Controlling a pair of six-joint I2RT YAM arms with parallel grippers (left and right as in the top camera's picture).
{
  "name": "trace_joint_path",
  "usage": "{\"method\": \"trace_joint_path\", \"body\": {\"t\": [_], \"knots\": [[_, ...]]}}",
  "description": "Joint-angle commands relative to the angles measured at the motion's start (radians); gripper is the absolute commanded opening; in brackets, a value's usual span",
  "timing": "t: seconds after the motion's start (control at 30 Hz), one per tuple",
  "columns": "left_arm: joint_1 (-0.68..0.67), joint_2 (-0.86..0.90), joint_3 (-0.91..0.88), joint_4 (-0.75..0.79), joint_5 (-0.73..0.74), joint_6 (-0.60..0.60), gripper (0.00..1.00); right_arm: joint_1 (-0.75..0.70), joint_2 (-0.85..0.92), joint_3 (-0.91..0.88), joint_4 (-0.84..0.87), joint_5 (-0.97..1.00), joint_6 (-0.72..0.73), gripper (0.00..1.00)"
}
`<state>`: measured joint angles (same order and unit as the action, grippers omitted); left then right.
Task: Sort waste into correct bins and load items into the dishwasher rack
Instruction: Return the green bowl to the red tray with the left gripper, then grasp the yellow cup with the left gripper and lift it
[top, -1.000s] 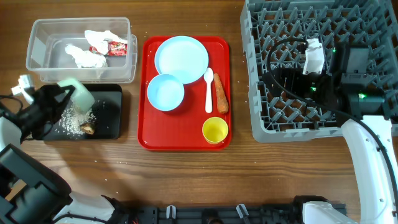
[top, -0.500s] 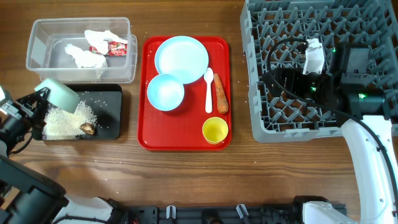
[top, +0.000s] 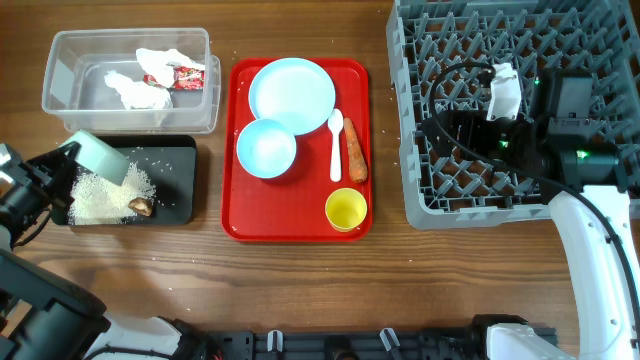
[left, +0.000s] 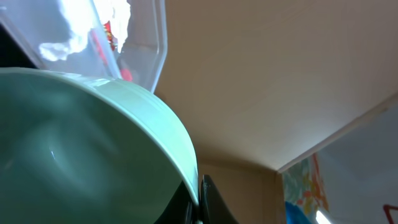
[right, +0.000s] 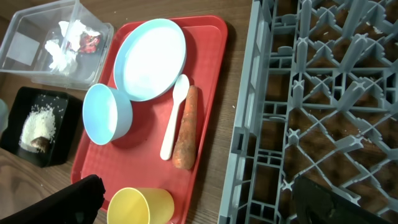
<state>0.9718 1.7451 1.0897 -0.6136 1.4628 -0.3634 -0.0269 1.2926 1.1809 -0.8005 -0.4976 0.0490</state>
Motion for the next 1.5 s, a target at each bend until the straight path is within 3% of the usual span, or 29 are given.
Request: {"method": "trace_joint_path", "body": {"t": [0.0, 0.17, 0.3, 0.4, 0.47, 0.53, 0.63, 0.83, 0.9, 0.97, 1.03, 1.2, 1.37, 1.47], "knots": [[-0.016, -0.017, 0.016, -0.019, -0.018, -0.011, 0.04, 0.002, 0.011, 0.021, 0.003, -0.016, 0.006, 1.00], [-0.308, -0.298, 0.016, -0.088, -0.363, 0.084, 0.04, 0.002, 0.011, 0.021, 0.002, -0.016, 0.006, 1.00], [-0.780, -0.524, 0.016, -0.248, -0.922, 0.148, 0.04, 0.002, 0.011, 0.021, 0.002, -0.016, 0.004, 1.00], [-1.125, -0.521, -0.008, -0.341, -1.264, 0.147, 0.04, 0.002, 0.011, 0.021, 0.003, -0.016, 0.004, 1.00], [-1.336, -0.472, -0.064, -0.309, -1.405, 0.135, 0.04, 0.002, 0.011, 0.021, 0.003, -0.016, 0.004, 1.00], [-1.450, -0.404, -0.087, -0.263, -1.499, 0.077, 0.04, 0.002, 0.011, 0.021, 0.003, -0.016, 0.004, 1.00], [-1.540, -0.242, -0.092, -0.192, -1.552, 0.062, 0.04, 0.002, 0.011, 0.021, 0.002, -0.016, 0.004, 1.00], [-1.570, -0.041, -0.092, -0.158, -1.561, 0.059, 0.06, 0.002, 0.011, 0.021, 0.003, -0.016, 0.004, 1.00], [-1.570, -0.048, -0.091, -0.157, -1.561, 0.059, 0.18, 0.002, 0.011, 0.021, 0.004, -0.016, 0.004, 1.00], [-1.570, -0.058, -0.072, -0.165, -1.561, 0.060, 0.45, 0.002, 0.011, 0.021, 0.004, -0.016, 0.004, 1.00], [-1.570, -0.066, -0.013, -0.208, -1.562, 0.060, 0.54, 0.002, 0.011, 0.021, 0.010, -0.016, 0.004, 1.00], [-1.570, -0.100, 0.199, -0.320, -1.561, 0.068, 0.63, 0.002, 0.011, 0.021, 0.029, -0.020, 0.032, 1.00], [-1.571, -0.111, 0.235, -0.340, -1.553, 0.072, 0.67, 0.002, 0.011, 0.021, 0.029, -0.024, 0.085, 1.00], [-1.575, -0.111, 0.235, -0.344, -1.360, 0.192, 0.62, 0.002, 0.011, 0.021, 0.029, -0.024, 0.085, 1.00]]}}
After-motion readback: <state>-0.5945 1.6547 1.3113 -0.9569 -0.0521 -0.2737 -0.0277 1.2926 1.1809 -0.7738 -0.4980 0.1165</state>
